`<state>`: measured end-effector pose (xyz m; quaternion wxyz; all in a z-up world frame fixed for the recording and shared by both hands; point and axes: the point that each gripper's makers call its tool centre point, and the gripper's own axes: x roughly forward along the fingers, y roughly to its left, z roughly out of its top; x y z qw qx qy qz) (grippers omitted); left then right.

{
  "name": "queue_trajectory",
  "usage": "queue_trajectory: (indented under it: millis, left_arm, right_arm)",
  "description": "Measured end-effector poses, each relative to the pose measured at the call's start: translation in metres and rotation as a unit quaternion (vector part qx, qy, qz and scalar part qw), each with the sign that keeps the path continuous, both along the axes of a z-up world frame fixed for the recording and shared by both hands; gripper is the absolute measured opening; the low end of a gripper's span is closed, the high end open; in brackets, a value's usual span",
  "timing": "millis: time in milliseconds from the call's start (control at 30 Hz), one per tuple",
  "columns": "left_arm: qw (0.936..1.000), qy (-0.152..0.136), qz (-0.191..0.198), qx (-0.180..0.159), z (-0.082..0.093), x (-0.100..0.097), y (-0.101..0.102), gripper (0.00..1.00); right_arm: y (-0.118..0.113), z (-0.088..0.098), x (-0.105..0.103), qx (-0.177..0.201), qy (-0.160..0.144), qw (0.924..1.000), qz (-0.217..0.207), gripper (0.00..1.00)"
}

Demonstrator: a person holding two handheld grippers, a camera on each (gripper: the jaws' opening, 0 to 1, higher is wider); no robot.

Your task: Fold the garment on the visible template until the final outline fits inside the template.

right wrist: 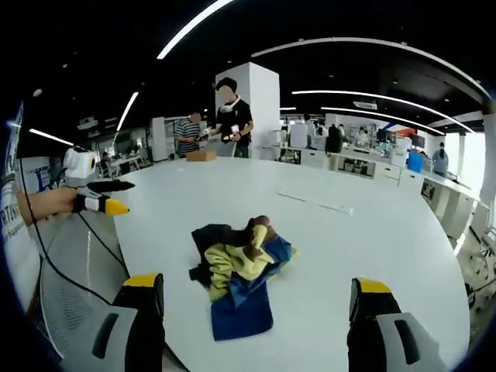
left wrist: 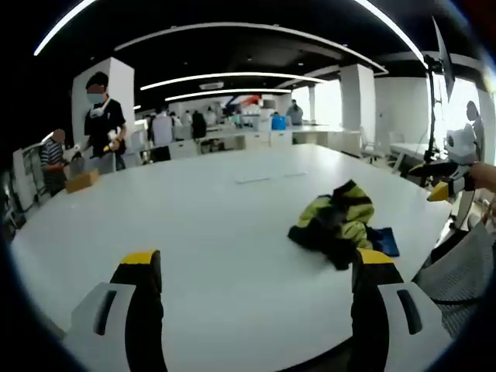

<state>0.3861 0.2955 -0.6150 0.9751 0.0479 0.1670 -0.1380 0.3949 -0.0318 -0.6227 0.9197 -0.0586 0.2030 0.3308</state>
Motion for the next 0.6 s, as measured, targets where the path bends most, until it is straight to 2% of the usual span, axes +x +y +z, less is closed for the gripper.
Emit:
queue_trajectory:
  millis: [600]
  left_arm:
    - [0.9999, 0.0, -0.005, -0.009, 0.001, 0.0012, -0.0023, 0.98]
  right_arm:
    - [0.0006, -0.0018, -0.0012, 0.002, 0.003, 1.0, 0.001, 0.99]
